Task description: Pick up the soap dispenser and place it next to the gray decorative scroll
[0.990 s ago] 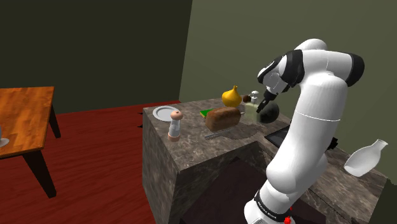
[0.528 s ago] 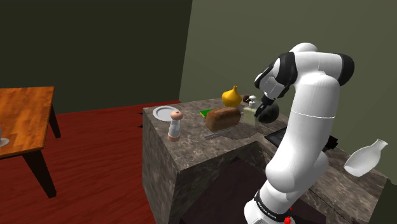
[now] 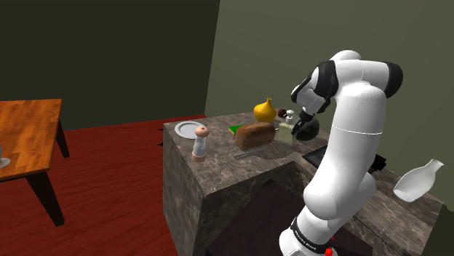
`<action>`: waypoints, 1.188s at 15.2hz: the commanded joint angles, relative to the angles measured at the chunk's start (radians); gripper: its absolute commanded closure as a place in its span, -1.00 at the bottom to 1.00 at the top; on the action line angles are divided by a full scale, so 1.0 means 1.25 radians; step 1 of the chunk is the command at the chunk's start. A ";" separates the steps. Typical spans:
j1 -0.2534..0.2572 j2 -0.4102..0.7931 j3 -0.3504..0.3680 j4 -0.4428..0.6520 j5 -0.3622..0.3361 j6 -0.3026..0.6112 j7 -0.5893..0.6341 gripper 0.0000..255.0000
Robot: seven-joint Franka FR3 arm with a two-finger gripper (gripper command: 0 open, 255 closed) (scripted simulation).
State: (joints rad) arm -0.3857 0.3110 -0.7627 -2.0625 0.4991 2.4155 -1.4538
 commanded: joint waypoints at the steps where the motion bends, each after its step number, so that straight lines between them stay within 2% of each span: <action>1: 0.003 0.003 0.004 -0.003 0.001 -0.001 0.000 1.00; 2: 0.004 0.002 0.004 -0.004 0.001 -0.001 0.001 -1.00; 7: 0.003 0.003 0.004 -0.003 0.001 -0.001 0.000 -1.00; 11: 0.046 -0.089 -0.049 -0.002 -0.103 -0.060 0.067 -1.00; 18: 0.045 -0.089 -0.048 -0.002 -0.104 -0.060 0.068 -1.00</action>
State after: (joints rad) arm -0.3298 0.1996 -0.8227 -2.0652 0.3697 2.3408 -1.3695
